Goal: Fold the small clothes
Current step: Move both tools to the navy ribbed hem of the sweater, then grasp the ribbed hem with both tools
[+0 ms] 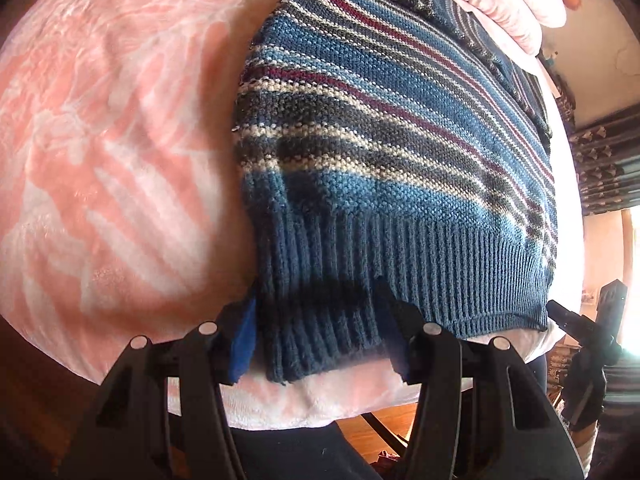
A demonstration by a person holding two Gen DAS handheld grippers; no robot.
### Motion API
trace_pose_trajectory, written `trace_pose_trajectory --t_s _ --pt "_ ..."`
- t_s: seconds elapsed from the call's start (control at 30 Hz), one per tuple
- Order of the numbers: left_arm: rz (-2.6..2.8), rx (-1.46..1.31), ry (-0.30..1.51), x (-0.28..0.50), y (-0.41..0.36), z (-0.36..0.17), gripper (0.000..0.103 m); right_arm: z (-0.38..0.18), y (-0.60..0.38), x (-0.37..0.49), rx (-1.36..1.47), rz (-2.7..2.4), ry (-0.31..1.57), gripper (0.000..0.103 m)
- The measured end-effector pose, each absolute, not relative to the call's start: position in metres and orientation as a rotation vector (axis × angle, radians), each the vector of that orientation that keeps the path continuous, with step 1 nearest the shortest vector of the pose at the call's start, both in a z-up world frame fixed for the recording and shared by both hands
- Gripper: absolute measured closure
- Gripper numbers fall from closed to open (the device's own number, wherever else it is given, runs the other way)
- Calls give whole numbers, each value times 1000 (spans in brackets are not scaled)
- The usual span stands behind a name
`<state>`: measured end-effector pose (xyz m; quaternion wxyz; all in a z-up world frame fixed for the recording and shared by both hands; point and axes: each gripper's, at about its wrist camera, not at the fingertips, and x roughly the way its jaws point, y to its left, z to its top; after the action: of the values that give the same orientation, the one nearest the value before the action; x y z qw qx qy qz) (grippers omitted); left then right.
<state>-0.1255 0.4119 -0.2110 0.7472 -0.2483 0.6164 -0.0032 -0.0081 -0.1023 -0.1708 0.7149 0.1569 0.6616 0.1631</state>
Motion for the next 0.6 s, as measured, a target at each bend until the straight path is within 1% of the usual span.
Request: trace_pose_trajectory --t_s 0.23,0.3,0.33,0.37,0.4,0.43,0.47,0.5,0.6 --pt "-20 -631 1328 -128 411 -213 52 -176 -95 -10 404 428 1478 54" --pt "-18 -643 1325 -129 410 -214 59 -178 -93 -11 409 429 1479 56" --pt "-13 -645 1325 -129 410 -214 66 -178 -91 -12 402 435 1475 57" --pt "-9 -652 1321 -130 411 -214 76 -177 -90 -13 394 443 1471 62" --pt "-6 -669 1314 -132 413 -214 81 -176 -89 -13 392 449 1468 69" --pt "5 -684 1306 -133 415 -214 88 -176 -89 -13 398 451 1465 73" --pt "6 -700 1299 -134 418 -214 90 -176 -90 -12 412 450 1464 83" --pt "5 -712 1293 -135 419 -214 91 -176 -90 -12 433 454 1463 89" --pt "9 -710 1274 -138 421 -209 94 -172 -92 -11 479 472 1445 92"
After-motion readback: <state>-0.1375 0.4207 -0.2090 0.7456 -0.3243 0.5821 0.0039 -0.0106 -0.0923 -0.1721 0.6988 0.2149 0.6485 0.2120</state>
